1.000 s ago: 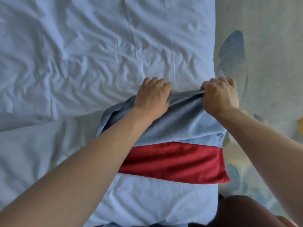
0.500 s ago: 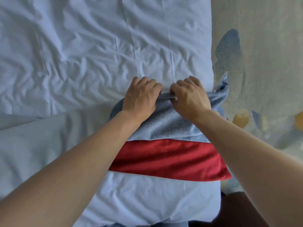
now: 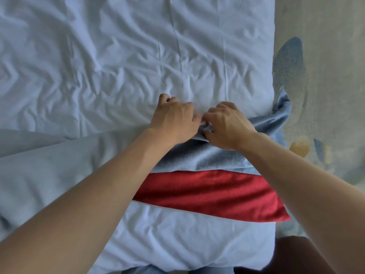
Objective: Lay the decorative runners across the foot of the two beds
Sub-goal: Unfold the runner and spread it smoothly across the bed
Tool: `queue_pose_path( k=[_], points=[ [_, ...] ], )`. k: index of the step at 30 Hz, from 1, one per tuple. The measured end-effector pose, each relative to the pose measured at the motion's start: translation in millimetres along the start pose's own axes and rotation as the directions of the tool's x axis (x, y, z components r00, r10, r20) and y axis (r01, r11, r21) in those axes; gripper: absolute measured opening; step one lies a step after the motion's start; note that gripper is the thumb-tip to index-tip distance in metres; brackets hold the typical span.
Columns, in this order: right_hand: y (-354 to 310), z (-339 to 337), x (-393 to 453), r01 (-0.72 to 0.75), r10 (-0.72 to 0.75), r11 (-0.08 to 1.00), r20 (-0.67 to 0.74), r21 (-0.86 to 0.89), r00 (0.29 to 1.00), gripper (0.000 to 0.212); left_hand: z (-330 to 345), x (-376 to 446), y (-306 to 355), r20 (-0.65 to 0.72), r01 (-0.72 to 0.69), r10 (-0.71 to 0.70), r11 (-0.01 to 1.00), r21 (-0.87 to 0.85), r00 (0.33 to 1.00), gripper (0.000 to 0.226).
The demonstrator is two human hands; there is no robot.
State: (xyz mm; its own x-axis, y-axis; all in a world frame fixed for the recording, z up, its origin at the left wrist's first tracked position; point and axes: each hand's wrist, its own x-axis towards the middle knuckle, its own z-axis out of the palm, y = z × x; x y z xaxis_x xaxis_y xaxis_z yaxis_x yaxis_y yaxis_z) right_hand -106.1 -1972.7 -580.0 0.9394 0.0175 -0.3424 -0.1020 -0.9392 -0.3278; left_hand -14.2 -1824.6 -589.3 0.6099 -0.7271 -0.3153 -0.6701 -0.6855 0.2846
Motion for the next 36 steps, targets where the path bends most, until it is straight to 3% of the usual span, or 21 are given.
queue_pose_path(
  k=[3,5,8,10,14,19,21,23,25,26,30,31,32,34,36],
  points=[
    [-7,4,0,-0.015,0.017,0.999,0.042,-0.04,0.999,0.017,1,0,-6,0.089,-0.004,-0.006,0.995,0.104,0.996,0.023],
    [-6,3,2,-0.043,0.042,0.998,-0.011,-0.049,0.999,0.016,1,-2,-5,0.107,-0.01,0.001,0.996,0.087,0.994,0.022],
    [5,-7,6,-0.192,0.179,0.98,-0.194,-0.05,0.965,0.013,-3,0,-9,-0.047,-0.011,0.014,0.997,0.073,0.999,0.007],
    [9,-12,10,-0.26,0.244,0.965,-0.266,-0.027,0.932,0.012,-7,5,-15,-0.163,0.024,-0.012,0.997,0.074,0.987,0.008],
    [-4,-7,19,-0.121,0.109,0.992,-0.241,-0.037,0.964,0.011,-8,8,-21,-0.138,-0.002,0.006,0.999,0.032,0.99,0.002],
    [19,-22,26,-0.398,0.36,0.911,-0.257,-0.113,0.897,0.019,-4,-12,-49,-0.099,0.067,-0.055,0.99,0.122,0.994,0.013],
    [6,-23,34,-0.303,0.278,0.949,-0.219,-0.09,0.935,0.023,-4,-19,-57,-0.113,0.098,-0.083,0.986,0.135,0.99,0.016],
    [-28,-14,44,-0.067,0.053,0.994,-0.16,-0.086,0.986,0.027,-3,-27,-60,-0.139,0.115,-0.097,0.985,0.129,0.986,0.015],
    [-58,-3,51,0.101,-0.122,0.985,-0.156,-0.137,0.98,0.015,-4,-35,-65,-0.163,0.128,-0.107,0.984,0.122,0.981,0.01],
    [-63,-1,55,0.1,-0.132,0.979,-0.179,-0.175,0.975,0.01,-6,-41,-70,-0.166,0.142,-0.12,0.981,0.129,0.979,0.011],
    [-48,-15,62,-0.24,0.199,0.949,-0.204,-0.203,0.959,0.018,-19,-72,-108,-0.135,0.215,-0.195,0.965,0.148,0.971,0.02],
    [-53,-17,64,-0.261,0.221,0.945,-0.203,-0.196,0.954,0.018,-22,-78,-118,-0.145,0.231,-0.21,0.961,0.148,0.967,0.02],
    [-66,-17,66,-0.206,0.17,0.96,-0.193,-0.188,0.966,0.019,-23,-83,-126,-0.155,0.242,-0.22,0.959,0.146,0.963,0.019],
    [-113,-5,76,0.059,-0.086,0.983,-0.154,-0.173,0.984,0.026,-27,-89,-140,-0.167,0.259,-0.236,0.957,0.132,0.957,0.017],
    [-161,11,86,0.279,-0.303,0.947,-0.154,-0.163,0.94,0.019,-32,-93,-153,-0.165,0.256,-0.232,0.957,0.137,0.959,0.014]
  ],
)
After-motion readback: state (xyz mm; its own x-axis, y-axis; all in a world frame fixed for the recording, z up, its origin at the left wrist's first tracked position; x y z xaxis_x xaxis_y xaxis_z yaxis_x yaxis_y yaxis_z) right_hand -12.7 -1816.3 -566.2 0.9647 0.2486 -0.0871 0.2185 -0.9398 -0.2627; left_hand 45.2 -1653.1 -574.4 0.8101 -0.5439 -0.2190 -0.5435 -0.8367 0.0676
